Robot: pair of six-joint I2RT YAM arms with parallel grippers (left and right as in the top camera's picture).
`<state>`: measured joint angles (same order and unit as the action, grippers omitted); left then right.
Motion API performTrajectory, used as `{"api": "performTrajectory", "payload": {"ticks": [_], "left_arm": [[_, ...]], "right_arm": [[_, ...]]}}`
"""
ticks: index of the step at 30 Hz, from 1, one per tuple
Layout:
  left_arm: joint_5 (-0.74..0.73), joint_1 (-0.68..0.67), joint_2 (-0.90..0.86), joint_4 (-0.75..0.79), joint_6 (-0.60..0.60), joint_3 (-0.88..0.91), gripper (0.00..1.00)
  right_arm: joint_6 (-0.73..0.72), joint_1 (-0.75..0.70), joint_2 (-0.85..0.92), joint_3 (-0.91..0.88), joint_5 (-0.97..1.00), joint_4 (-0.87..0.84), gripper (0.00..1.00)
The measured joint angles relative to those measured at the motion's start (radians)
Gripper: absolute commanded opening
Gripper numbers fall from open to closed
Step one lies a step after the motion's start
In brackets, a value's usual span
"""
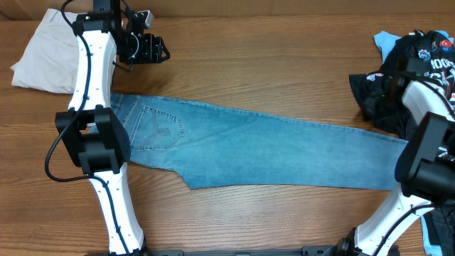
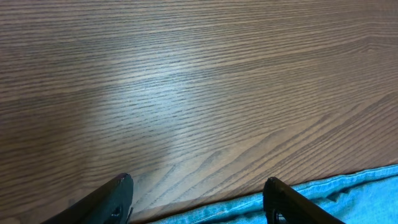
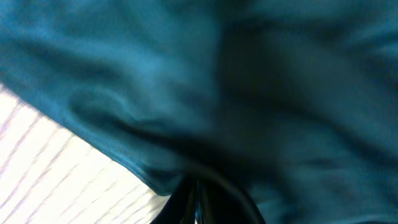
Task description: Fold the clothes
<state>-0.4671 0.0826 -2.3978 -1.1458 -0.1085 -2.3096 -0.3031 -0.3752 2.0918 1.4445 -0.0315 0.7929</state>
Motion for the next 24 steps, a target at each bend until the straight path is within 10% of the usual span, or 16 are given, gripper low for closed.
{"api": "performTrajectory", "payload": {"ticks": [16,24], "left_arm": [[0.037,0.0,0.0,-0.006,-0.008,0.0,0.69],[0.049,0.0,0.0,-0.022,-0.023,0.0,0.65]], "right_arm": [[-0.007,-0.253,0.015,0.072,0.121,0.058,0.13],[-0.039,-0.286,0.017,0.394,0.117,0.339,0.55]]}}
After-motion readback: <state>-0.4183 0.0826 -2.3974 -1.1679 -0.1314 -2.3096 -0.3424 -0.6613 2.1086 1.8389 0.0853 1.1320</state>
